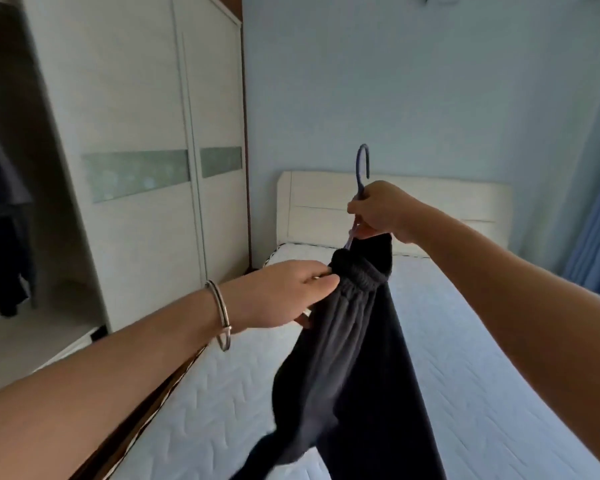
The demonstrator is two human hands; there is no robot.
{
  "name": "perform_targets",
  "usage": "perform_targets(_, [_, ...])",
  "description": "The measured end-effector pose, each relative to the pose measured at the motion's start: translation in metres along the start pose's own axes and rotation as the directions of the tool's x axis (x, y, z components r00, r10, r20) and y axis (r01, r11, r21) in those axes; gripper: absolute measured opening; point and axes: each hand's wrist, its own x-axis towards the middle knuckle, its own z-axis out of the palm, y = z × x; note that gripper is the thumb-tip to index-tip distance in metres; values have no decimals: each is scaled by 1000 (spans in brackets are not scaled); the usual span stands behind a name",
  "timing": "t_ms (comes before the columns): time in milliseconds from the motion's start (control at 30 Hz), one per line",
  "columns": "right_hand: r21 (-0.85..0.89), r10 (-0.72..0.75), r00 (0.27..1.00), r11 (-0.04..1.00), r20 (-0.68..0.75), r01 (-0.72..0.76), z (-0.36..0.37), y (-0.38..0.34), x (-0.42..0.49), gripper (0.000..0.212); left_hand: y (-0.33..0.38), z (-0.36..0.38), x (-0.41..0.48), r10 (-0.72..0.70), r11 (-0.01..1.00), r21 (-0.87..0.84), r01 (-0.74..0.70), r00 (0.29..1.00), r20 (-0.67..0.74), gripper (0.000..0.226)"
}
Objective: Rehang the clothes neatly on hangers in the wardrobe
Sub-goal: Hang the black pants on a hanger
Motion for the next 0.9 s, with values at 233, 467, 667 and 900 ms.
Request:
perform_targets(233, [237,-180,965,962,189,133,-11,-71,-83,12,48,17,-67,82,972,218,-86,996,27,44])
perform_targets(467, [265,-403,915,883,9,386,7,-143,-139,20,33,-87,-143,93,959,247,140,669,-738,23])
perform_targets(667, [235,-572,820,795,-19,559,63,-226,-184,21,-12,-163,-263,84,859,369,355,612,-786,48])
perform_targets(900, [297,-700,708,658,-97,692,147,-334,-238,24,-57,-238,-423,-117,831,245,499,588,-800,59])
